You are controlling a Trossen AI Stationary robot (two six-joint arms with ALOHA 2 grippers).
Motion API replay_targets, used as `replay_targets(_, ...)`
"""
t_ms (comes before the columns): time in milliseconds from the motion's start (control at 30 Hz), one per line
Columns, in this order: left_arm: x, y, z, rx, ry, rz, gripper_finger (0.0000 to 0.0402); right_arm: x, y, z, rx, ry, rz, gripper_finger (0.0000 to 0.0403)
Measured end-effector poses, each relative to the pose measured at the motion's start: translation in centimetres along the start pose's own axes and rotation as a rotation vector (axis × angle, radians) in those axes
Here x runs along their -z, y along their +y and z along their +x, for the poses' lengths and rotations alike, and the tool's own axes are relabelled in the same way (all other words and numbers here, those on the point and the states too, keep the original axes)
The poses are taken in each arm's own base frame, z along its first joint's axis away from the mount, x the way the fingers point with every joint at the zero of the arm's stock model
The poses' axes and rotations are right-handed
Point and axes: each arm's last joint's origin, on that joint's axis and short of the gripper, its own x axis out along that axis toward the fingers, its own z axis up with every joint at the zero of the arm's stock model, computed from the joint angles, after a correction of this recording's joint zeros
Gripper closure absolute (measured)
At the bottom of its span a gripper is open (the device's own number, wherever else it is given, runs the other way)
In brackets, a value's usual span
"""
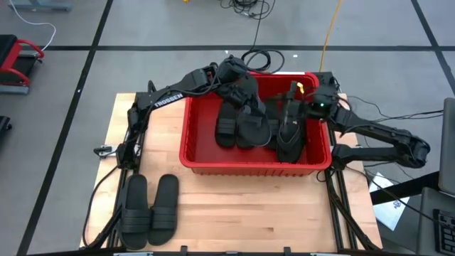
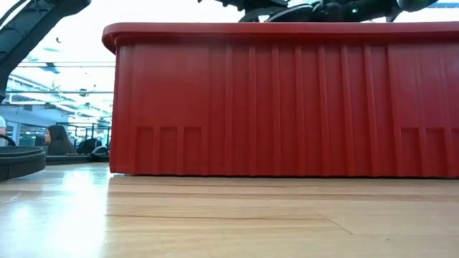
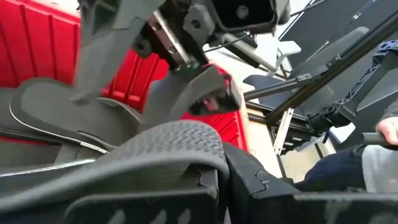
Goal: Pick and place slides into bin
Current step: Put the flip flop into the bin
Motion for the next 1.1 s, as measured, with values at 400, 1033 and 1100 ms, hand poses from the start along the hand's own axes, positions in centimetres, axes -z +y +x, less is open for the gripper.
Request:
replay_targets(400, 0.8, 0.7, 1.4, 0.035, 0.054, -0.05, 0.0401, -1.1, 1.0, 0.9, 0.022, -0.047, -0.133, 0.0218)
replay_targets(1033, 0.9, 0.3, 1.6, 0.088, 0.065, -0.073, 0.0401, -0.6, 1.6, 2.7, -0.032, -0.094, -0.098, 0.0276)
replay_targets(1100, 0.9, 0.3, 1.5, 0.087, 0.066, -0.076, 0.0401, -0.5, 1.6, 3.0, -0.028, -0.101, -0.083, 0.0287)
